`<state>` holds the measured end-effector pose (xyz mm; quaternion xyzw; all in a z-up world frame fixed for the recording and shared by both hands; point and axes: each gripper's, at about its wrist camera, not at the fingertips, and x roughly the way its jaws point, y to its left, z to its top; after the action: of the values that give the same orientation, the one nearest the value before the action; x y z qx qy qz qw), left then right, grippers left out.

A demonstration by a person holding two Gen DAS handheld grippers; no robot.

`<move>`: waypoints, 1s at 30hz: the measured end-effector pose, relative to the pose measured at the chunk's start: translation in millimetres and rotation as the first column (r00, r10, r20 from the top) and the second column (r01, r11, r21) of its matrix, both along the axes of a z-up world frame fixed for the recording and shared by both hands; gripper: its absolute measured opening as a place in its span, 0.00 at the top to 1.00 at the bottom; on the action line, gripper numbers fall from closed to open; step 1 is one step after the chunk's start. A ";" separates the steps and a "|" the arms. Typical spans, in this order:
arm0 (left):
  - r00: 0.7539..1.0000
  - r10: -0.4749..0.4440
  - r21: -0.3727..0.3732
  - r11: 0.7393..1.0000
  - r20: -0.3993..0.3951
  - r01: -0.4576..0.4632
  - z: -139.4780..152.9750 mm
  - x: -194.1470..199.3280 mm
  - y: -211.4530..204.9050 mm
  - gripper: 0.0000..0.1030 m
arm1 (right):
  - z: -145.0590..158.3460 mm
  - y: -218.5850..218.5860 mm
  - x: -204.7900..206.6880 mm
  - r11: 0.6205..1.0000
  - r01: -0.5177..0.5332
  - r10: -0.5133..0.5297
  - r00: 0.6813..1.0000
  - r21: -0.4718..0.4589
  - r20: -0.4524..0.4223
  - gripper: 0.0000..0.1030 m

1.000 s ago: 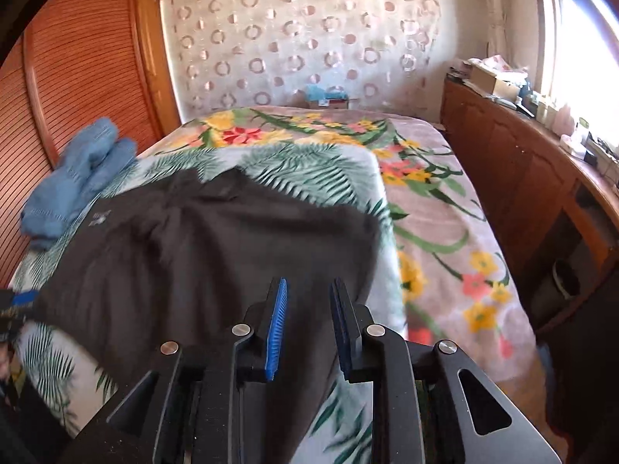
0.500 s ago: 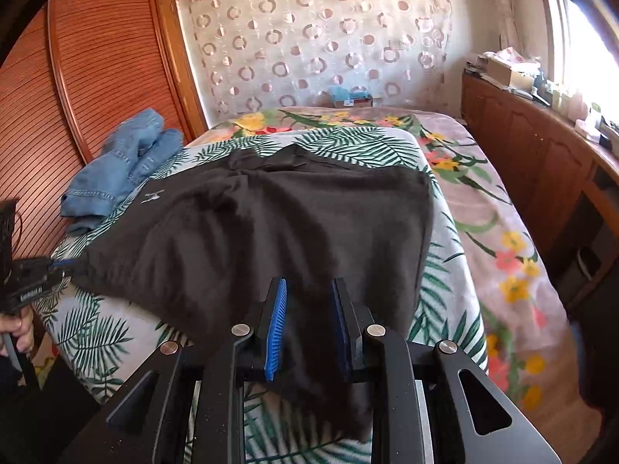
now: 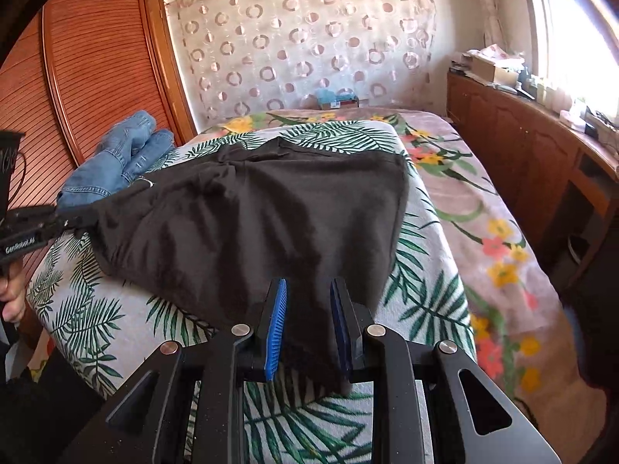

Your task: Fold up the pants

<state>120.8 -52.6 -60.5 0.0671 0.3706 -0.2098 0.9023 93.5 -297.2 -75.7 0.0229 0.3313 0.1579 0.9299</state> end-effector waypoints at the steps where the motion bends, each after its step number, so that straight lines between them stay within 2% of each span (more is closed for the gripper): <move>1: 1.000 -0.017 0.003 1.000 0.003 0.017 2.1 1.7 -8.1 0.96 | 0.4 1.1 -3.1 1.000 0.002 -0.002 1.000 0.002 0.002 0.77; 15: 0.987 -0.156 0.002 0.988 0.035 0.156 32.9 12.4 -81.9 0.96 | -1.4 -3.0 -22.2 1.000 0.024 -0.024 1.000 0.014 0.019 0.77; 19: 0.986 -0.165 0.009 0.986 0.035 0.165 33.8 12.5 -93.6 0.96 | 0.3 -4.3 -23.2 0.999 0.026 -0.027 0.999 0.021 0.020 0.77; 24: 0.990 -0.138 -0.003 0.990 0.008 0.138 27.4 10.9 -88.1 0.96 | 1.6 -1.3 -22.9 1.000 0.018 -0.019 1.000 0.023 0.020 0.77; 28: 0.993 -0.114 -0.004 0.994 -0.008 0.114 26.8 11.6 -80.7 0.88 | 0.1 1.4 -21.9 1.000 0.010 -0.011 1.000 0.023 0.019 0.77; 30: 0.995 -0.103 -0.001 0.995 0.009 0.103 30.9 8.0 -76.6 0.80 | -0.6 3.8 -20.0 1.000 0.007 -0.007 1.000 0.024 0.016 0.77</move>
<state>128.7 -129.2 -29.5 0.0866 0.3627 -0.2560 0.8919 73.4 -293.4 -76.4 0.0338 0.3218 0.1586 0.9328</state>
